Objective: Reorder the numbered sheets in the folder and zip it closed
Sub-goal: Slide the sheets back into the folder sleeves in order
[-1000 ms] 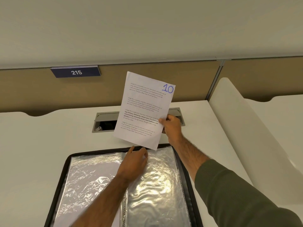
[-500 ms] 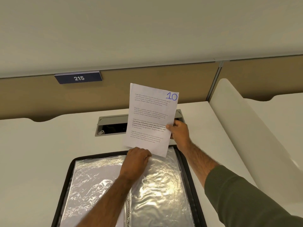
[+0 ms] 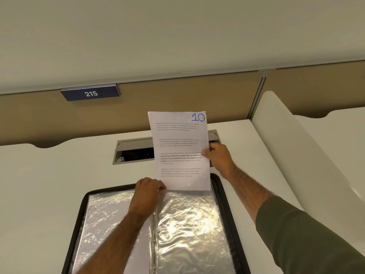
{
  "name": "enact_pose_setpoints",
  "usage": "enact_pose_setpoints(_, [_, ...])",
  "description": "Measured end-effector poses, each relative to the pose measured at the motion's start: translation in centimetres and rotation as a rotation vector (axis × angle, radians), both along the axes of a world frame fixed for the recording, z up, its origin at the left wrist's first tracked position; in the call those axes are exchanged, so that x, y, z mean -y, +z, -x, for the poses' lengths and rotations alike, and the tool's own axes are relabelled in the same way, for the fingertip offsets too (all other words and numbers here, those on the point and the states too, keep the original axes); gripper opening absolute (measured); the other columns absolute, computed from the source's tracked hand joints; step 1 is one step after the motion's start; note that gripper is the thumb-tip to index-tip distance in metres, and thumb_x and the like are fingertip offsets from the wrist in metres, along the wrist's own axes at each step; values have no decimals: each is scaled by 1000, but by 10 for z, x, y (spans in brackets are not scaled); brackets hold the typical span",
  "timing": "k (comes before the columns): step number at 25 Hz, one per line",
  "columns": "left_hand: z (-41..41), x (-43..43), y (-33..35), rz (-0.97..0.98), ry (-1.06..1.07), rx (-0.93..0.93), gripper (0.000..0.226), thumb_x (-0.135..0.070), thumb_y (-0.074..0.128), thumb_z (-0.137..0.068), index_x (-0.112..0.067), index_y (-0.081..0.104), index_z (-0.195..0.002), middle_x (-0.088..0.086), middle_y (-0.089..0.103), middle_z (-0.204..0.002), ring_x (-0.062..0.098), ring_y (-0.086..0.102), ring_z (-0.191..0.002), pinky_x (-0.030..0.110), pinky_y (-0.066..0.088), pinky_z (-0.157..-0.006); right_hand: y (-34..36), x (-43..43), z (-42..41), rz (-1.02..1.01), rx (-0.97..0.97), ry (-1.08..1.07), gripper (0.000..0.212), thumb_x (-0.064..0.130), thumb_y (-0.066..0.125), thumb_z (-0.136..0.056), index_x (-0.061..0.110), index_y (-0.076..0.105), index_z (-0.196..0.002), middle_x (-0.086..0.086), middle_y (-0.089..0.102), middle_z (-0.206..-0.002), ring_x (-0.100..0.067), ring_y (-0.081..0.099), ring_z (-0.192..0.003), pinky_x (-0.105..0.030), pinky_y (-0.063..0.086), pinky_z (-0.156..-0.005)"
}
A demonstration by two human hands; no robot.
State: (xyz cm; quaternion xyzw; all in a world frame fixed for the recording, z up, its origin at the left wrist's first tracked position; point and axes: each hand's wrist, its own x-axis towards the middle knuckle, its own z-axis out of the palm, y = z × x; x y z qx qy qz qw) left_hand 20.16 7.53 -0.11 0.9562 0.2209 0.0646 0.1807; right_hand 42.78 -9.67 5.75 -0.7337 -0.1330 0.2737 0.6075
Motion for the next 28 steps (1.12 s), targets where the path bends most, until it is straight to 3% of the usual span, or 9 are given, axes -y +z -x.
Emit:
enact_pose_setpoints(5, [-1, -10, 3, 64, -15, 27, 11, -22, 66, -94, -29, 70, -102, -16, 66, -100, 8, 49, -102, 34, 38, -100, 2, -3, -4, 21, -35, 64, 14, 4, 65, -94, 14, 67, -103, -4, 74, -102, -16, 74, -84, -26, 59, -60])
enact_pose_setpoints(8, [-1, -6, 3, 95, -100, -29, 18, -33, 71, -91, -30, 70, -109, -16, 65, -105, 7, 48, -106, 31, 31, -103, 2, -5, -4, 36, -34, 81, 14, 4, 66, -95, 15, 67, -105, -5, 73, -103, -16, 73, -84, -27, 59, -61])
enact_pose_setpoints(12, [-5, 3, 5, 12, -104, -60, 6, -31, 67, -93, -31, 70, -98, -15, 65, -98, 8, 51, -101, 31, 31, -107, 1, -4, -5, 55, -11, 82, 14, 5, 65, -95, 16, 66, -103, -2, 73, -101, -16, 73, -84, -28, 59, -62])
enact_pose_setpoints(15, [-5, 3, 8, 66, -67, -23, 4, -25, 63, -96, -27, 67, -97, -15, 62, -93, 10, 50, -98, 33, 31, -104, -1, -1, -8, 60, -8, 71, 14, 5, 65, -95, 15, 67, -104, -4, 73, -104, -18, 73, -87, -32, 61, -66])
enact_pose_setpoints(24, [-12, -11, -3, 256, -15, 42, 12, -16, 62, -95, -26, 67, -93, -11, 71, -88, 10, 64, -84, 40, 55, -85, -10, 3, -16, 63, -94, 82, 27, 6, 68, -93, 8, 64, -120, -7, 73, -111, -25, 74, -96, -47, 63, -81])
enact_pose_setpoints(26, [-11, -12, -8, 307, 14, 60, 11, -18, 64, -96, -28, 67, -99, -15, 69, -97, 9, 64, -91, 40, 56, -88, -12, 6, -16, 44, -123, 72, 30, 5, 68, -93, 6, 64, -123, -9, 74, -113, -26, 74, -97, -46, 63, -79])
enact_pose_setpoints(28, [-14, -10, -7, 383, 110, 116, 22, -20, 63, -98, -25, 62, -120, -14, 60, -114, 10, 61, -105, 37, 55, -94, -11, 5, -17, 38, -145, 77, 30, 4, 68, -93, 5, 63, -123, -10, 73, -114, -25, 74, -96, -41, 63, -74])
